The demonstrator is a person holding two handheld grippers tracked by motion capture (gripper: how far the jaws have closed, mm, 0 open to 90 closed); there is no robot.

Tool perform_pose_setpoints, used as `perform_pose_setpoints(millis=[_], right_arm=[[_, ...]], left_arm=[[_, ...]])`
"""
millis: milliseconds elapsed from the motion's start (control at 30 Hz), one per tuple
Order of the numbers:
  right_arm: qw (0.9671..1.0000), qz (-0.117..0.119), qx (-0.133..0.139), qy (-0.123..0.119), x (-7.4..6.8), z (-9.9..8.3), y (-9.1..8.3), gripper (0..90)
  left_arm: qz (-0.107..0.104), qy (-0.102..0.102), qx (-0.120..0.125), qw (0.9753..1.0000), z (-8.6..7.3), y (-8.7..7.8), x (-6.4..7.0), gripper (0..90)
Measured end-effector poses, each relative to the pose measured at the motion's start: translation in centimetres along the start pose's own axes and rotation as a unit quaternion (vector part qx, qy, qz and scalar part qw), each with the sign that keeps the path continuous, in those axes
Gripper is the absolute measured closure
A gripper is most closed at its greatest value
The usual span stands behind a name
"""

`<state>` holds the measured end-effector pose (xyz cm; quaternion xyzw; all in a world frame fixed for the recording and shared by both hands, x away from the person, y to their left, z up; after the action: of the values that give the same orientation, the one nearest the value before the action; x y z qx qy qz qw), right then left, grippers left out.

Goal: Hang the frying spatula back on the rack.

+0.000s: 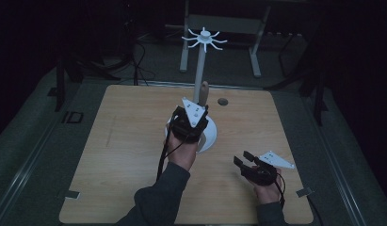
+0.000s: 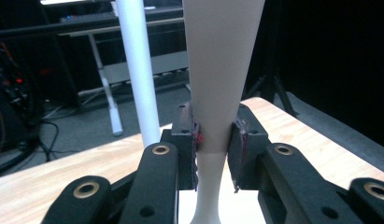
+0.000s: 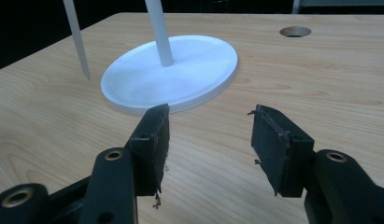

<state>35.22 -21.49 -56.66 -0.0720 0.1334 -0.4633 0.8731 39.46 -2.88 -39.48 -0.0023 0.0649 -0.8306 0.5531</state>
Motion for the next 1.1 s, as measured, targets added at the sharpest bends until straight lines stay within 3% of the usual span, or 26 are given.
perform_pose_setpoints(millis=[500,767,1100], right_arm=[[1.0000,0.000,0.000,0.002,0.1,-0.1,0.0,46.5],[1.0000,-0.001,0.000,0.007,0.2,-0.2,-0.1,46.4],[1.0000,0.002,-0.002,0.006,0.2,-0.3,0.0,46.9]], left_arm=[[0.048,0.008,0.003,0.9988,2.9,1.5,-0.8,74.6],[0.082,0.019,0.003,0.9964,4.1,2.5,-1.6,74.5],[0.096,0.012,-0.001,0.9953,4.5,3.1,-2.3,74.5]])
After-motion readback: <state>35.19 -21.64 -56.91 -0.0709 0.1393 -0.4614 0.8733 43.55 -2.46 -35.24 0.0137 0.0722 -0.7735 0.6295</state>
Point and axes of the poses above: each handheld gripper's, and its own axes: y roughly forward along the jaws, z roughly out of its top, x roughly to its right, the point moved 9 cm from there along y, roughly forward along the jaws, and after that the axes turned 9 degrees about x, right-handed, at the moved point
